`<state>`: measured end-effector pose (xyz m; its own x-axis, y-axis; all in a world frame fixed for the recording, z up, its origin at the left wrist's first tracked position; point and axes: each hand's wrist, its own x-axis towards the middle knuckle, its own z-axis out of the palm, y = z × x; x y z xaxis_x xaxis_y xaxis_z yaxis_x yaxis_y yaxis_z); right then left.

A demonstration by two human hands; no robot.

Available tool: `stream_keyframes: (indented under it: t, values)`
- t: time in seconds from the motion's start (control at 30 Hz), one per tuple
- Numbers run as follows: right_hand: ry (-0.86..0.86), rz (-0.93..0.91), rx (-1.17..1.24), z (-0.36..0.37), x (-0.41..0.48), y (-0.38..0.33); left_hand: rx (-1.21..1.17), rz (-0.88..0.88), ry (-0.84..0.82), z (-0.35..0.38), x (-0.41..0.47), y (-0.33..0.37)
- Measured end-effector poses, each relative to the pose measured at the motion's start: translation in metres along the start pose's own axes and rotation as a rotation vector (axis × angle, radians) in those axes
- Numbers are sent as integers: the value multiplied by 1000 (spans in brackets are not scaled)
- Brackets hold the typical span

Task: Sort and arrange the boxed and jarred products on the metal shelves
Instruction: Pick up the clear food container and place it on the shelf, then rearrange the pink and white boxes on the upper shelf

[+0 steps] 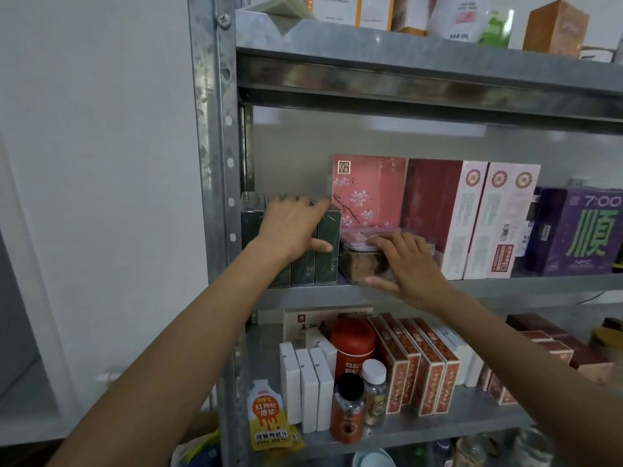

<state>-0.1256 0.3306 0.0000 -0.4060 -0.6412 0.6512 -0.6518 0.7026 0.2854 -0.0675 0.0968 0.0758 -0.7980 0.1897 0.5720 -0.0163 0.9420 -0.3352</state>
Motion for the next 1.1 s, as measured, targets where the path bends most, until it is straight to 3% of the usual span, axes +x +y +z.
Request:
stream_keyframes:
  t: [0.13, 0.23, 0.53, 0.67, 0.83, 0.93, 1.1]
  values:
    - [63, 130, 351, -15, 21, 8, 25, 8, 47, 3, 2, -1]
    - [143, 265, 239, -28, 63, 31, 37, 15, 67, 4, 1, -1]
    - [-243, 290, -18, -30, 165, 66, 43, 28, 91, 6, 1, -2]
    - [-200, 257, -165, -30, 174, 67, 41, 27, 102, 5, 0, -1]
    - [-201, 258, -31, -44, 170, 65, 47, 18, 96, 3, 0, -1]
    - [-107, 240, -85, -46, 154, 53, 54, 11, 87, 1, -1, 0]
    - [265, 178, -242, -21, 110, 31, 42, -3, 73, 1, 0, 1]
